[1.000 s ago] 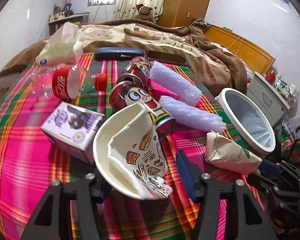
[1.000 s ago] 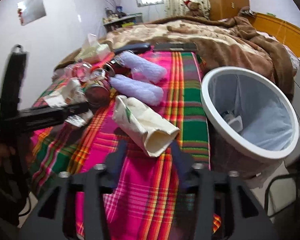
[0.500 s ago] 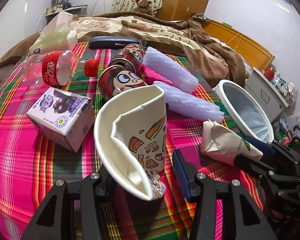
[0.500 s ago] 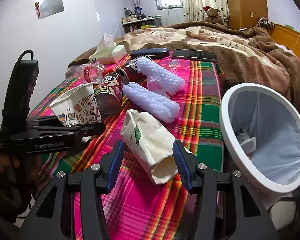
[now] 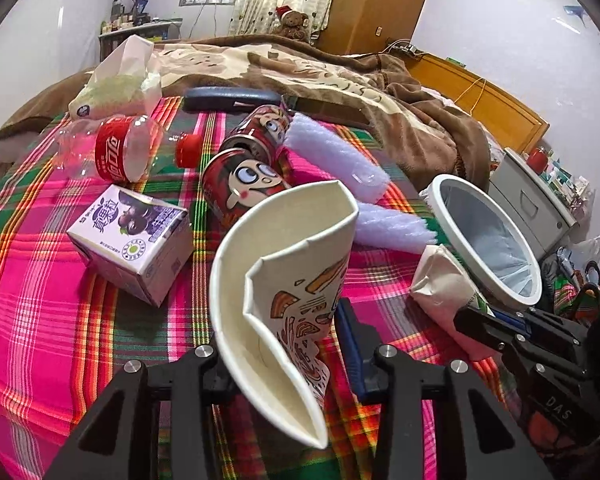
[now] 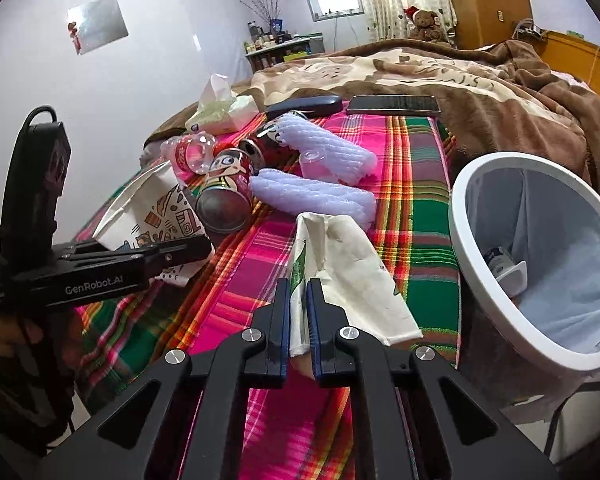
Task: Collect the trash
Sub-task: 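Carry the paper bag and paper cup over the white trash bin, then open both grippers to drop the bag and cup into the bin, then move both tools back over the cloth toward the remaining cans and carton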
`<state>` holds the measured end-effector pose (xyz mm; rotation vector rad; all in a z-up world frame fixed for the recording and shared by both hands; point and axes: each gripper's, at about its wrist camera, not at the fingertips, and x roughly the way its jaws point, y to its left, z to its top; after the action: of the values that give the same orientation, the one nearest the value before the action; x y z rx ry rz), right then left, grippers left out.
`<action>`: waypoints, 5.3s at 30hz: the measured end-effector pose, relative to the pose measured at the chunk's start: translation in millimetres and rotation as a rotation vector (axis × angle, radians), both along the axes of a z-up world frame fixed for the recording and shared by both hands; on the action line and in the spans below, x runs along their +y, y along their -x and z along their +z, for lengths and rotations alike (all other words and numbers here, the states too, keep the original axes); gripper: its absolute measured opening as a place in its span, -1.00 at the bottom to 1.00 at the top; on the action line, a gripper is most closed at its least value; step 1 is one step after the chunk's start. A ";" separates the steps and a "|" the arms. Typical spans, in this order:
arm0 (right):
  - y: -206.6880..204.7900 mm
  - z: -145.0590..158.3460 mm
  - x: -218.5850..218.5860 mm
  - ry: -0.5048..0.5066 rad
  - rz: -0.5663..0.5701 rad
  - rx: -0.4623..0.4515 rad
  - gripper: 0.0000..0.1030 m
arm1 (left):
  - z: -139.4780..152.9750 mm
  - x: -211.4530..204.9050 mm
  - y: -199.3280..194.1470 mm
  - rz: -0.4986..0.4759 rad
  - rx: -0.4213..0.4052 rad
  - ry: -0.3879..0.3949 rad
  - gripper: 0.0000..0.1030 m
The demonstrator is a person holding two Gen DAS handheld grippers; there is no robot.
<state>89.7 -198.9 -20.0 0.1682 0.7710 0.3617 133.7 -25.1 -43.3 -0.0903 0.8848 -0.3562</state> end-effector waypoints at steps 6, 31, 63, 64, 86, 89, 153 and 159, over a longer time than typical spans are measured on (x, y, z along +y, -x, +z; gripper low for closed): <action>2.5 6.3 -10.7 -0.057 -0.019 -0.015 -0.85 | 10.3 -5.8 6.5 -0.017 -0.015 -0.004 -0.22; 12.2 32.9 -87.0 -0.055 -0.230 -0.100 -0.85 | 62.1 -94.0 9.9 -0.180 -0.136 -0.039 -0.22; -25.1 -1.6 -167.1 0.065 -0.396 0.043 -0.83 | 38.7 -233.8 -45.2 -0.365 -0.040 -0.011 -0.17; -25.9 -2.6 -168.4 0.065 -0.397 0.050 -0.83 | 38.5 -234.6 -44.6 -0.372 -0.043 -0.006 -0.03; -7.9 10.8 -150.2 0.060 -0.404 0.008 -0.06 | 50.2 -197.7 -23.4 -0.294 -0.081 -0.025 0.19; -4.6 14.2 -142.6 0.063 -0.397 -0.004 -0.06 | 52.8 -187.1 -17.0 -0.277 -0.092 -0.031 0.19; -78.2 2.0 37.0 0.258 0.110 0.015 -0.01 | -4.3 124.2 -27.4 0.332 0.035 -0.098 0.22; -73.6 5.8 37.5 0.263 0.136 0.015 -0.01 | 8.8 137.2 -26.3 0.380 0.002 -0.053 0.22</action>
<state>163.3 -161.4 -14.3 -0.1289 0.8391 0.3842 160.0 112.1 -34.5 -0.2067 0.8573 0.0220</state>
